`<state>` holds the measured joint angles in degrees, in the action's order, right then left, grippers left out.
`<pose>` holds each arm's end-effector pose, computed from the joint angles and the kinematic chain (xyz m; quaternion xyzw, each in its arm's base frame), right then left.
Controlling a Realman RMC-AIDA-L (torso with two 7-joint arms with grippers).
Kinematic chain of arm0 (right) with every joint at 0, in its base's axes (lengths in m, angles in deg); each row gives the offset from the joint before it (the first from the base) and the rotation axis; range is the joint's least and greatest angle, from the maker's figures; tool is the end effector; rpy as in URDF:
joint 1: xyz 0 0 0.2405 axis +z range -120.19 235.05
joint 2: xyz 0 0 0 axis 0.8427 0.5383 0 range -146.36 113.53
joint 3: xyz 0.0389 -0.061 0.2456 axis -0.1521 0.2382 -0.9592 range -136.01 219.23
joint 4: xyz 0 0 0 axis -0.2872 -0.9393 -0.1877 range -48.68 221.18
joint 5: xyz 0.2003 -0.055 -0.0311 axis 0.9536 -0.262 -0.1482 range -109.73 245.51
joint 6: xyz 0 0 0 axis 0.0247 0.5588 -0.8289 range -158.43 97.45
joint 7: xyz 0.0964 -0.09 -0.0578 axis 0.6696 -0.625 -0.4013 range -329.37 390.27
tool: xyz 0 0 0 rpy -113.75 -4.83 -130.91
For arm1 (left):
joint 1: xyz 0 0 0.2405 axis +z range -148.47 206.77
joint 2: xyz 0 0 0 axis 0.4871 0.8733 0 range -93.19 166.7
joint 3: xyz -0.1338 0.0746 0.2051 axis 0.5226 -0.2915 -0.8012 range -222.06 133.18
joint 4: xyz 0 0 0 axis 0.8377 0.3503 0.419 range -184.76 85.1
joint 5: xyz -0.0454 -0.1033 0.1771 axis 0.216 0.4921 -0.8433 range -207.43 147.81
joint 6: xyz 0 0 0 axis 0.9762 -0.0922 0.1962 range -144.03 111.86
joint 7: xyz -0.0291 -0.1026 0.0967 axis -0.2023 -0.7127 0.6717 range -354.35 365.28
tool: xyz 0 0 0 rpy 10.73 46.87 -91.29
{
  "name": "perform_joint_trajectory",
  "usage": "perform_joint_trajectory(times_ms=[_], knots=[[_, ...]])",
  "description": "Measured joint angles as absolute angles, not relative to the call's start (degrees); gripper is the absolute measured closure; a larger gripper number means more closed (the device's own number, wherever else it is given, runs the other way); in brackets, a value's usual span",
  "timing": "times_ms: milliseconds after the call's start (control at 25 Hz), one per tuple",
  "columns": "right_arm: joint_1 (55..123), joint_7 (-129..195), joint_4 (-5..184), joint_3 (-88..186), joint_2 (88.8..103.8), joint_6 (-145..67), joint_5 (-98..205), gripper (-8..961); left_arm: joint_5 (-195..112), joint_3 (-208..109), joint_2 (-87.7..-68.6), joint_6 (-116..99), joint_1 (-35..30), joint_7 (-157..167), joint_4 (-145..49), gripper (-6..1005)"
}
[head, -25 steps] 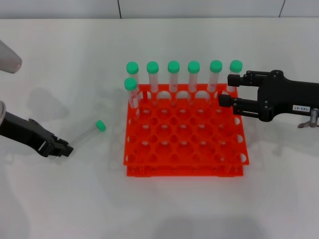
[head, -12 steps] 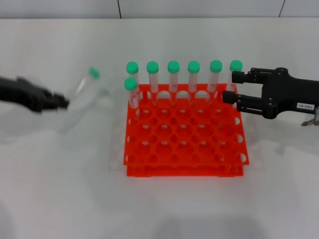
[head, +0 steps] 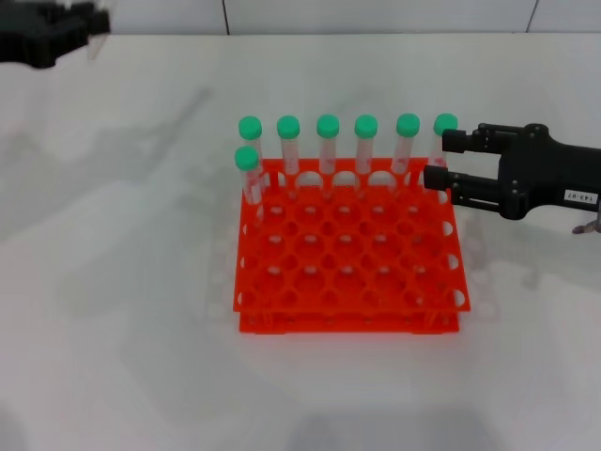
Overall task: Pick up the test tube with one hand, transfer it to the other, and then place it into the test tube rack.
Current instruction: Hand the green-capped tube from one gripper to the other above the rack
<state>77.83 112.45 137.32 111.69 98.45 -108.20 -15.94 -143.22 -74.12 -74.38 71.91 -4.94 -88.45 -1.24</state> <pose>0.2299 0.3336 0.0157 -0.9298 0.1577 0.2849 0.1713 -0.2547 0.3847 0.1205 -0.8994 -0.2379 -0.2536 0.2650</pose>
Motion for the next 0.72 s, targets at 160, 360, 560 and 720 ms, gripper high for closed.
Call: perform_joint_trajectory(times_ms=[160, 360, 560, 720], knots=[[77.79, 112.45, 137.71, 110.86, 98.45, -108.83, -15.87, 381, -137.15, -74.19, -76.35, 71.93, -6.31, -81.01, -4.91, 823], [77.68, 112.47, 138.07, 109.99, 98.45, -109.16, -15.87, 381, -132.88, -76.01, -77.96, 72.45, -8.91, -75.09, -10.39, 823], [77.98, 112.41, 138.10, 109.90, 98.42, -109.15, -15.87, 381, -132.42, -78.26, -79.04, 72.46, -11.54, -71.26, -14.83, 823], [78.07, 112.41, 138.13, 109.35, 98.42, -109.31, -15.88, 381, -132.31, -82.00, -79.50, 72.62, -11.89, -70.02, -15.99, 823]])
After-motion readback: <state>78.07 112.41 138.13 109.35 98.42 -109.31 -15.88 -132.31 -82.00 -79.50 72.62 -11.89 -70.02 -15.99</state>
